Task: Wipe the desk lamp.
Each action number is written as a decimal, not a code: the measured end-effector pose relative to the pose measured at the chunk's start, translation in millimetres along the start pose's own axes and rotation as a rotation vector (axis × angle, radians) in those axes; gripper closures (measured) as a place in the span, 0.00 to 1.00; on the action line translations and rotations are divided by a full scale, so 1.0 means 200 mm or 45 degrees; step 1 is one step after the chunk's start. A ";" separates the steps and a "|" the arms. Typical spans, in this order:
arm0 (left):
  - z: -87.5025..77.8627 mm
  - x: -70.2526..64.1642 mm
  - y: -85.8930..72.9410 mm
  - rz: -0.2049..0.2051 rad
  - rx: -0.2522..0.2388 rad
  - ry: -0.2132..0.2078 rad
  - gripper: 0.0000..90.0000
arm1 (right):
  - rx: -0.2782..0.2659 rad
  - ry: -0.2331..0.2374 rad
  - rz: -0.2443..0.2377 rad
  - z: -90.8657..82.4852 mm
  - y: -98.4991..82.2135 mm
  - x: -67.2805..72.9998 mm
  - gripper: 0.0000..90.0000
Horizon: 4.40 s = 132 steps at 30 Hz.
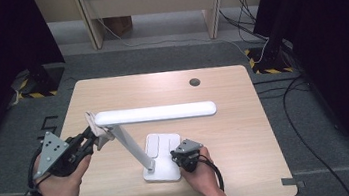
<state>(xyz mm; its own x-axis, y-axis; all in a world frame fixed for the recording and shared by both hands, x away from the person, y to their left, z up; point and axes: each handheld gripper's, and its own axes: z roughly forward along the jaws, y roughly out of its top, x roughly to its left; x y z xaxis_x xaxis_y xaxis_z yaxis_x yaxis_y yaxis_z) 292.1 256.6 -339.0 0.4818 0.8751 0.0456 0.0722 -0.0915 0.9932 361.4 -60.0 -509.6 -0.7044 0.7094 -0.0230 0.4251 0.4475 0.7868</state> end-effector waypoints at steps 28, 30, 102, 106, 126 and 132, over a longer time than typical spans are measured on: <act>0.03 -0.03 -0.04 0.141 0.061 -0.031 0.91 | -0.001 -0.003 -0.002 0.00 0.00 0.00 1.00; 0.03 -0.03 -0.05 0.141 0.063 -0.034 0.91 | -0.002 -0.002 0.000 0.00 0.00 0.00 1.00; 0.08 -0.07 -0.17 0.149 0.154 -0.070 0.91 | -0.003 -0.007 0.002 0.00 0.00 0.00 1.00; 0.08 -0.07 -0.18 0.153 0.150 -0.069 0.91 | -0.005 -0.009 0.000 0.00 0.00 0.00 1.00; 0.09 -0.08 -0.24 0.134 0.174 -0.080 0.91 | -0.005 -0.007 0.004 0.00 0.00 0.00 1.00; 0.09 -0.09 -0.24 0.130 0.171 -0.080 0.91 | -0.003 -0.007 0.000 0.00 0.00 0.00 1.00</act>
<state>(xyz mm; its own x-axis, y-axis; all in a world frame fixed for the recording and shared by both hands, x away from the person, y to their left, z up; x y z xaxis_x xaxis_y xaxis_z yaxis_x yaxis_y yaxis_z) 296.9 237.0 -389.4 0.5456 0.8272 0.1344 0.1340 -0.2444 0.9604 360.5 -60.1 -510.0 -0.7013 0.7124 -0.0267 0.4235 0.4465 0.7882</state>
